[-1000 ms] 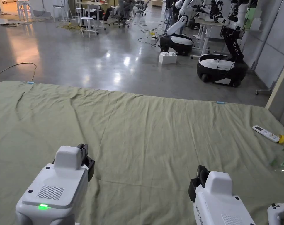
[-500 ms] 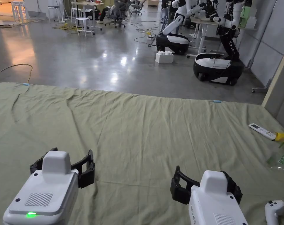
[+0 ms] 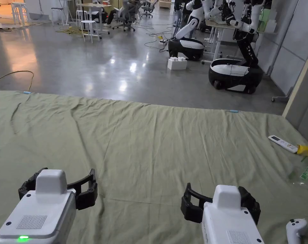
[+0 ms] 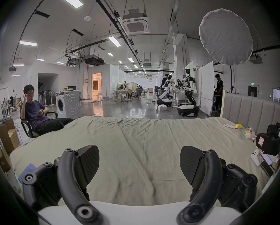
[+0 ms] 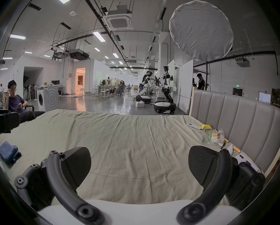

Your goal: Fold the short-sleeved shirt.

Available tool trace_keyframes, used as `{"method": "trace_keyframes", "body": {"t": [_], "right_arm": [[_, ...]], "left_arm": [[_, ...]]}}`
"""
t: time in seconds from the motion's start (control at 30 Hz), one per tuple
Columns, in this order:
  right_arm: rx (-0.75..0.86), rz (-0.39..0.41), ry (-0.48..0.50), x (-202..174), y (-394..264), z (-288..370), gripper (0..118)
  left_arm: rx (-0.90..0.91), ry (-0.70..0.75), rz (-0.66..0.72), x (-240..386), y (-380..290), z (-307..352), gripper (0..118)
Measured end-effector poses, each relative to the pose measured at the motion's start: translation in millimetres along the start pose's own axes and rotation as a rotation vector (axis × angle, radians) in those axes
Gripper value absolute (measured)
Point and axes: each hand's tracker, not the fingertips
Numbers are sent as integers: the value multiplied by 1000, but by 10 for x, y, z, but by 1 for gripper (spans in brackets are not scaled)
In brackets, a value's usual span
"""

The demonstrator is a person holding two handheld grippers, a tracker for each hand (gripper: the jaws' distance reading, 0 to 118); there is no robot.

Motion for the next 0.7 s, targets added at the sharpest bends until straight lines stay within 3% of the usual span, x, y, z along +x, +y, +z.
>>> {"method": "trace_keyframes", "body": {"t": [0.4,0.53,0.67,0.7], "right_arm": [[-12,22,-19,-25,40,-19,118],[-6,-35,29,-2,110,19,118],[-47,-99,11,-25,27,3,118],[-52,-159,83,-69,47,-45,118]], "left_arm": [[12,-11,52,-62,22,-5,113],[25,-28,45,-57,33,22,113],[31,-21,24,-34,38,22,113],[32,-21,20,-32,42,24,113]]}}
